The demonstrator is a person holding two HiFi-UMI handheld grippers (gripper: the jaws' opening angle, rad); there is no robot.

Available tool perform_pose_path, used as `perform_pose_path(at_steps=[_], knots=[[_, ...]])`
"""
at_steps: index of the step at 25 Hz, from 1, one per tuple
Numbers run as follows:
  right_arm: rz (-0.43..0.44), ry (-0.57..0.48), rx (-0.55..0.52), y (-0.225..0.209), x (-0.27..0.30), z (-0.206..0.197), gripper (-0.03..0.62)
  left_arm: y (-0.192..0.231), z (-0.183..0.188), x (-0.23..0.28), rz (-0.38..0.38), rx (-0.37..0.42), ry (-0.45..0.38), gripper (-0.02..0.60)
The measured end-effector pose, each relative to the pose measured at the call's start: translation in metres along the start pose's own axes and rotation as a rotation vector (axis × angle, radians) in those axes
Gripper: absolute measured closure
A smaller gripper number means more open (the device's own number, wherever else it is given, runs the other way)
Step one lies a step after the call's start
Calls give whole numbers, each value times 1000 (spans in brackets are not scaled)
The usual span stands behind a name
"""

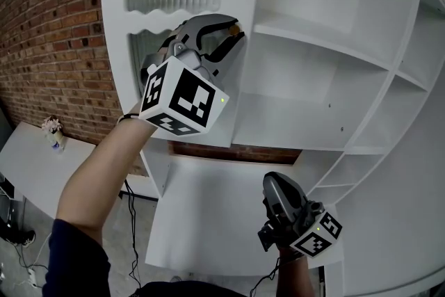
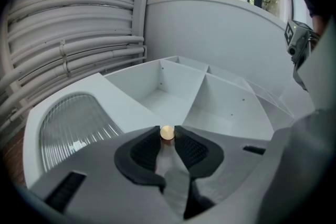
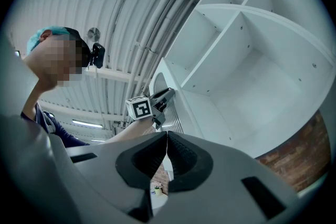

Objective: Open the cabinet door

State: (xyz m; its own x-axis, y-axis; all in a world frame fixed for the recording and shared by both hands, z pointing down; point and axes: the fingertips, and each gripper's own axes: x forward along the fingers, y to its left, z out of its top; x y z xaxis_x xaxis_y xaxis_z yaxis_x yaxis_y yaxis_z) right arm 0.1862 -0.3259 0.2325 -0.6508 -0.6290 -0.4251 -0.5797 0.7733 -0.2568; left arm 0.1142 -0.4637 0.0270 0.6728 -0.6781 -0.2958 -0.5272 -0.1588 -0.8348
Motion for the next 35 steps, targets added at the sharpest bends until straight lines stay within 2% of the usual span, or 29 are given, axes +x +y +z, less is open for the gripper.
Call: perform_pose_path(at_steps=[18,35], knots=[[25,4,4,33,0,-2,568,0,24,-42,-20,27,-12,506],[88,43,24,80,9,-19,568,11,59,-125,-52,4,-102,508]])
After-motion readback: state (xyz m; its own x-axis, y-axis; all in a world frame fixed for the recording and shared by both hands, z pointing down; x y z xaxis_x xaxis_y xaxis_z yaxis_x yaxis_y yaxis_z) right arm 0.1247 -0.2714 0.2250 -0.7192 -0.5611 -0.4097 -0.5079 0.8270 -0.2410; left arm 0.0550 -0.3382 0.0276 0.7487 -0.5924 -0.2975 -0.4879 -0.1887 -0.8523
